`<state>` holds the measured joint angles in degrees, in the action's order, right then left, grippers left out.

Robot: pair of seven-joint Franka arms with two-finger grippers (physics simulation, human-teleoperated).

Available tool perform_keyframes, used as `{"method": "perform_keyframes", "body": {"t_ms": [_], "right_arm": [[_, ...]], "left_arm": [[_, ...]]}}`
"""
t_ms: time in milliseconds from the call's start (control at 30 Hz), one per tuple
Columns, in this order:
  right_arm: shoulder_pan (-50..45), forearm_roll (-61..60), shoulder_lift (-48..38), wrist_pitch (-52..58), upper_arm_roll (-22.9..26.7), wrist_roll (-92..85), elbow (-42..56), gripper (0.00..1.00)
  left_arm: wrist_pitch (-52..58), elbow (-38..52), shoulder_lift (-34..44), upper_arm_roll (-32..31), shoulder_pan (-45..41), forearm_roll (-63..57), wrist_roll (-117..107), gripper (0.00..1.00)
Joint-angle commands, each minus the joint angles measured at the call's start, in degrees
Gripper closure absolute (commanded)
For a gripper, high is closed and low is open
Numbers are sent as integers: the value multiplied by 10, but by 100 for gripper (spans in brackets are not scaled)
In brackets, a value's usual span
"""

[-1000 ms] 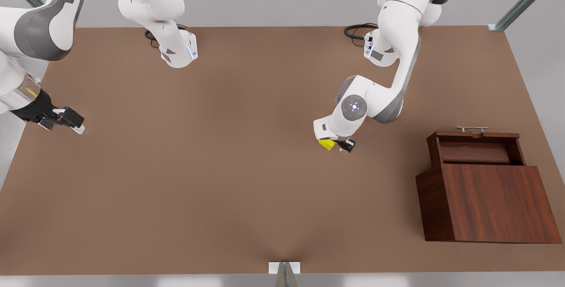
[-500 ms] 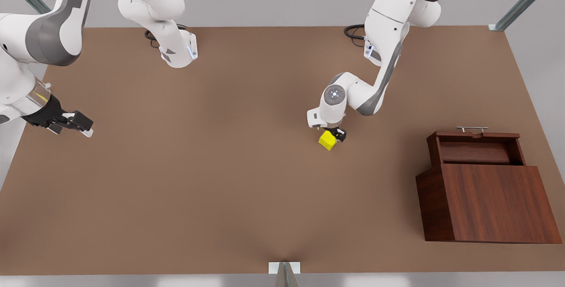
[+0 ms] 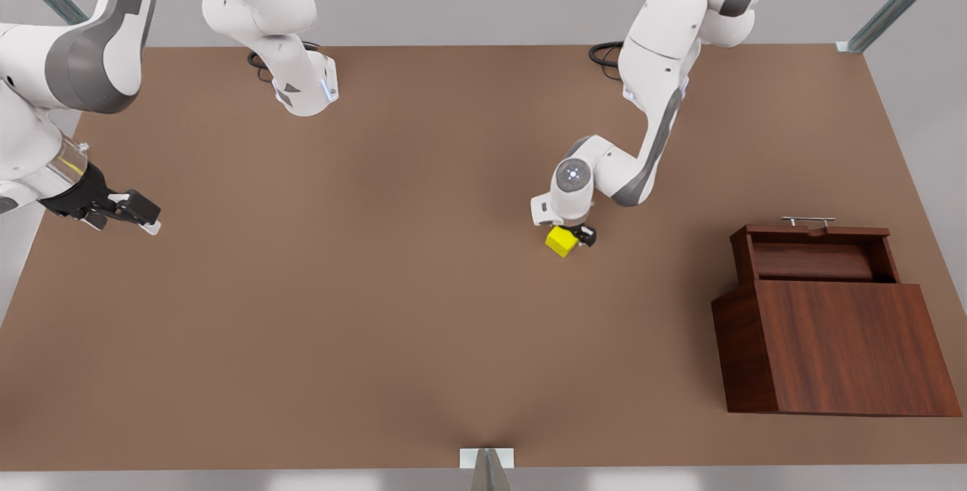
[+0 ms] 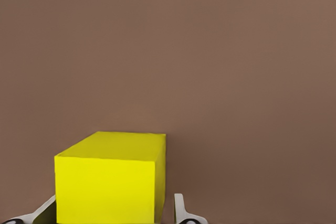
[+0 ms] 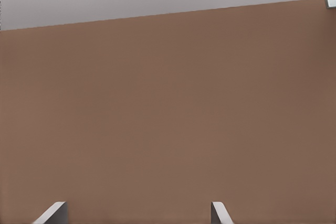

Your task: Open the drawer with left arm, place the square in the middle with right arm, and place the square in the drawer with left arm

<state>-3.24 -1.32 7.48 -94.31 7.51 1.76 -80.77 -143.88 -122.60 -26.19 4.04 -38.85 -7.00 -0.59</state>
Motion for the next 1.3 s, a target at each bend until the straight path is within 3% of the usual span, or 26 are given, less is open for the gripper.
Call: {"method": "perform_keyframes", "body": {"t_ms": [0, 33, 200, 833, 1100, 1267], "right_arm": [[1, 0, 0, 0, 0, 0, 0, 0], [1, 0, 0, 0, 0, 0, -1, 0], [1, 0, 2, 0, 0, 0, 0, 0], [2, 0, 2, 0, 0, 0, 0, 0], [2, 0, 2, 0, 0, 0, 0, 0], [2, 0, 2, 0, 0, 0, 0, 0]], "left_arm": [[-2, 0, 0, 0, 0, -1, 0, 0], [-2, 0, -1, 0, 0, -1, 0, 0], [-10, 0, -10, 0, 0, -1, -5, 22], [-6, 5, 0, 0, 0, -1, -12, 33], [139, 53, 113, 15, 3, 1, -14, 32], [207, 53, 186, 94, 4, 7, 88, 32]]}}
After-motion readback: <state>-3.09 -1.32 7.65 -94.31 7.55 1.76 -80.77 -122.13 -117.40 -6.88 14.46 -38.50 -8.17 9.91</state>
